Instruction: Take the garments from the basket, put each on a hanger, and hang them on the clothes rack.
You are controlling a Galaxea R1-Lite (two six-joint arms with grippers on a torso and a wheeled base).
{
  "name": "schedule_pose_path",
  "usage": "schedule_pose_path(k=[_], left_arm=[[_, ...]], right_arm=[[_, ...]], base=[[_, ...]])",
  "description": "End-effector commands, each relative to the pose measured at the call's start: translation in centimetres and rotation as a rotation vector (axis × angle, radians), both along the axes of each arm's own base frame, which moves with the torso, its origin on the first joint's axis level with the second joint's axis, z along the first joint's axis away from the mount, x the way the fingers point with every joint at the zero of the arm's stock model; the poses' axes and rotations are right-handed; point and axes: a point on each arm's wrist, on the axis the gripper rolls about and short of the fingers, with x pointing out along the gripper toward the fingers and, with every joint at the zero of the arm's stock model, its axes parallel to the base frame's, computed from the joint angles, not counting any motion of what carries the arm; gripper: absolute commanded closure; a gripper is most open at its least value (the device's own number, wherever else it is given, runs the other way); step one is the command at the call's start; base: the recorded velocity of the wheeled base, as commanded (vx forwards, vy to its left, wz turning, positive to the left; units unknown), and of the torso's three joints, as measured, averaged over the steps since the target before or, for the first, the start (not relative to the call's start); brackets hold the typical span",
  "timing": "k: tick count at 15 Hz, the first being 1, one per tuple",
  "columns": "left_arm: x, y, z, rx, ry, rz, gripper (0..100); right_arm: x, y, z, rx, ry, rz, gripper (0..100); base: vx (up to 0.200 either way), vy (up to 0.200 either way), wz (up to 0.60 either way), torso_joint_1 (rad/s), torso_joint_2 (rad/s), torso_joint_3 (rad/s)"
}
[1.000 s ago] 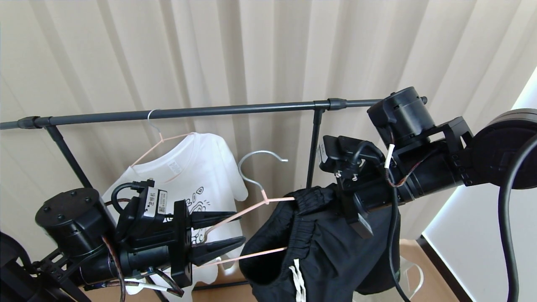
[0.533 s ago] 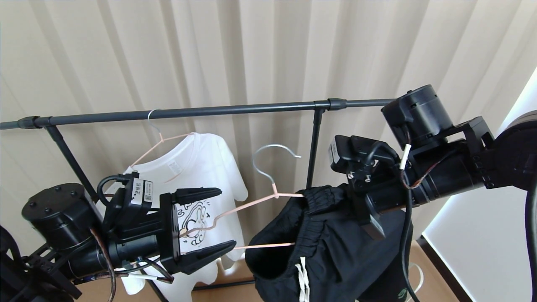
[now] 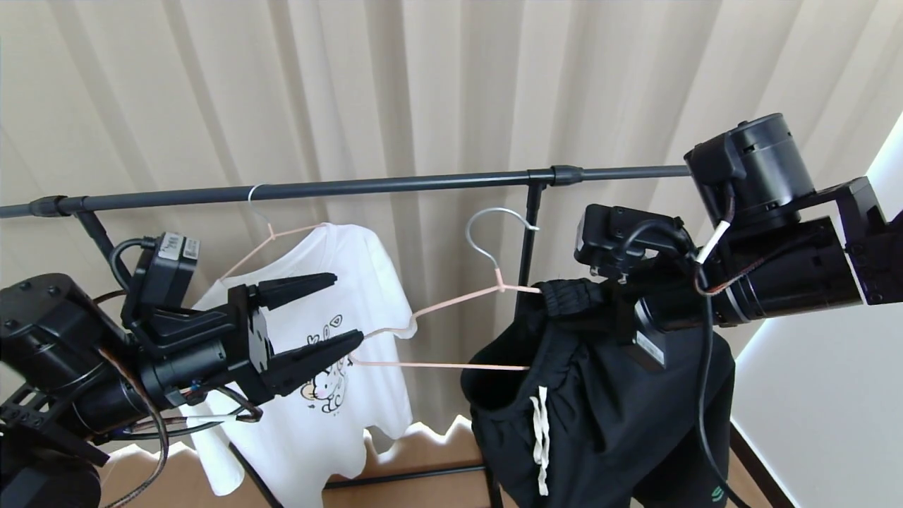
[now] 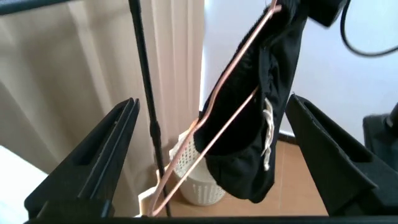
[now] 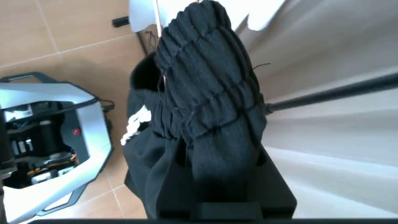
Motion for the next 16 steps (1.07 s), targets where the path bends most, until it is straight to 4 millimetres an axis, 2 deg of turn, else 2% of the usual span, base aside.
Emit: schedule_pose_path(k=[1, 4, 5, 6, 8, 9, 10, 11, 12, 13, 16], left_arm=[[-0.3, 0.5, 2.3, -0.003, 0.011, 0.02, 0], [-0.6, 0.2, 4.7, 0.046, 0.232, 0.07, 0], [-0.6, -0.2, 4.8, 0.072, 0.264, 0.077, 0], [-0.6, -1.2, 4.5, 0.157, 0.301, 0.135, 0], [-0.4, -4.2, 2.7, 0.285, 0.366, 0.285, 0], [-0.2, -4.6, 2.4, 0.3, 0.374, 0.301, 0], [-0.3, -6.1, 1.3, 0.339, 0.401, 0.328, 0], [-0.5, -7.8, 0.3, 0.356, 0.444, 0.336, 0], [-0.6, -8.4, 0.1, 0.345, 0.472, 0.347, 0], [-0.3, -9.8, -0.5, 0.312, 0.53, 0.374, 0], [0.9, -11.9, -1.9, 0.281, 0.544, 0.51, 0]], right_arm=[[0.0, 0.0, 0.5, -0.005, -0.044, -0.107, 100], [-0.6, 0.3, 1.5, 0.002, -0.134, -0.183, 100], [-0.8, 0.2, 1.7, 0.006, -0.145, -0.188, 100], [-1.1, 0.0, 2.1, 0.017, -0.164, -0.193, 100], [-1.3, -0.2, 2.3, 0.016, -0.178, -0.207, 100], [-1.4, -0.2, 2.3, 0.017, -0.177, -0.208, 100], [-1.4, -0.2, 2.2, 0.028, -0.161, -0.223, 100], [-1.6, 0.4, 2.3, 0.068, -0.156, -0.244, 100], [-1.6, 0.7, 2.4, 0.084, -0.167, -0.259, 100], [-1.4, 1.1, 2.5, 0.114, -0.181, -0.297, 100], [-1.8, 1.5, 2.7, 0.135, -0.183, -0.298, 100]], base=[[0.0, 0.0, 0.0, 0.0, 0.0, 0.0], [0.0, 0.0, 0.0, 0.0, 0.0, 0.0], [0.0, 0.0, 0.0, 0.0, 0.0, 0.0], [0.0, 0.0, 0.0, 0.0, 0.0, 0.0], [0.0, 0.0, 0.0, 0.0, 0.0, 0.0], [0.0, 0.0, 0.0, 0.0, 0.0, 0.0], [0.0, 0.0, 0.0, 0.0, 0.0, 0.0], [0.0, 0.0, 0.0, 0.0, 0.0, 0.0], [0.0, 0.0, 0.0, 0.0, 0.0, 0.0], [0.0, 0.0, 0.0, 0.0, 0.0, 0.0], [0.0, 0.0, 0.0, 0.0, 0.0, 0.0]])
